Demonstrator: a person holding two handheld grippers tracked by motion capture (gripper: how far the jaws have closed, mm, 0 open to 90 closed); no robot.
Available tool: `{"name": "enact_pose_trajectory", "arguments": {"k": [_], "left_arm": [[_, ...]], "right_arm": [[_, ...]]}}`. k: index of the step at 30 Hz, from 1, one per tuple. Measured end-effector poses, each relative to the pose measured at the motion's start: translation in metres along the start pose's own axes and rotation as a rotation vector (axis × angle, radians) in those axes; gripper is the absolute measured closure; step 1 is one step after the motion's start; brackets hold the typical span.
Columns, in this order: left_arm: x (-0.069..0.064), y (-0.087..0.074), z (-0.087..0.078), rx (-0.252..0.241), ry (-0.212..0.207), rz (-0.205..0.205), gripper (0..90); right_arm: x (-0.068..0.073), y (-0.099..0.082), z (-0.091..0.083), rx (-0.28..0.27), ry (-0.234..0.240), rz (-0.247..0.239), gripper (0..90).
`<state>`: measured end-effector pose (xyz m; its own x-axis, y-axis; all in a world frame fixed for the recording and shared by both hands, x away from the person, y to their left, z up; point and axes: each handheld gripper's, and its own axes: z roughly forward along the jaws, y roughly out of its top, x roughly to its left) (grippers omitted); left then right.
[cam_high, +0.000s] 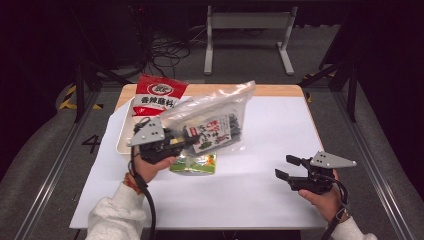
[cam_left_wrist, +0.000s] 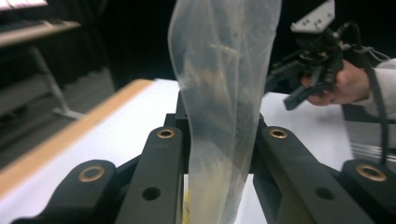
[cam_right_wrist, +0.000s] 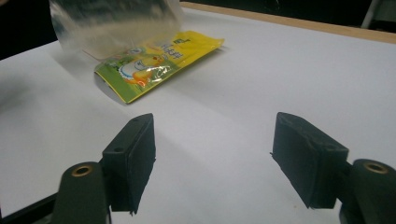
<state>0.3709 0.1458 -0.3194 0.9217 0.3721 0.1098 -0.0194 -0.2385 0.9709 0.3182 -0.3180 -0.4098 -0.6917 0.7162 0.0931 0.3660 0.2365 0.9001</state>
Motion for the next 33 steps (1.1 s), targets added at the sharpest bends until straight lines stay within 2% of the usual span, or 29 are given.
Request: {"name": "enact_pose_trajectory", "arguments": {"k": [4, 8, 10, 11, 12, 13, 15, 18, 20, 23, 25, 26, 31, 33], "left_arm": [[0.025, 0.008, -0.035, 0.019, 0.071, 0.032, 77.3], [0.047, 0.007, -0.063, 0.022, 0.138, 0.027, 77.3], [0.057, 0.005, -0.075, 0.010, 0.158, 0.022, 77.3], [0.064, 0.003, -0.081, 0.019, 0.161, 0.026, 77.3], [0.064, 0.003, -0.081, 0.019, 0.161, 0.026, 77.2], [0.074, -0.002, -0.088, 0.040, 0.178, 0.018, 77.3], [0.083, -0.007, -0.093, 0.088, 0.198, 0.022, 77.3], [0.094, -0.015, -0.098, 0.132, 0.203, 0.021, 77.3], [0.100, -0.018, -0.101, 0.150, 0.219, 0.030, 77.2], [0.108, -0.023, -0.103, 0.174, 0.220, 0.032, 77.1], [0.116, -0.028, -0.102, 0.203, 0.223, 0.024, 77.0], [0.120, -0.030, -0.101, 0.225, 0.231, 0.034, 77.0], [0.129, -0.039, -0.100, 0.223, 0.250, 0.014, 76.9], [0.133, -0.042, -0.101, 0.204, 0.254, 0.002, 76.9]], "right_arm": [[0.000, -0.003, 0.004, 0.021, -0.001, 0.005, 30.4], [0.003, -0.003, 0.009, 0.037, 0.010, -0.005, 30.3], [0.004, -0.005, 0.012, 0.048, 0.015, -0.009, 30.1], [0.004, -0.005, 0.014, 0.055, 0.017, -0.007, 30.1], [0.004, -0.005, 0.014, 0.055, 0.017, -0.007, 30.1], [0.005, -0.007, 0.018, 0.069, 0.023, -0.008, 30.1], [0.006, -0.007, 0.019, 0.078, 0.028, -0.012, 29.9], [0.008, -0.008, 0.022, 0.090, 0.031, -0.019, 29.7], [0.008, -0.008, 0.023, 0.093, 0.033, -0.014, 29.7], [0.008, -0.009, 0.025, 0.100, 0.033, -0.010, 29.3], [0.007, -0.010, 0.027, 0.107, 0.029, -0.010, 28.8], [0.007, -0.010, 0.028, 0.107, 0.028, -0.008, 28.6], [0.006, -0.011, 0.030, 0.115, 0.026, 0.004, 28.1], [0.006, -0.012, 0.031, 0.119, 0.030, 0.008, 28.1]]}}
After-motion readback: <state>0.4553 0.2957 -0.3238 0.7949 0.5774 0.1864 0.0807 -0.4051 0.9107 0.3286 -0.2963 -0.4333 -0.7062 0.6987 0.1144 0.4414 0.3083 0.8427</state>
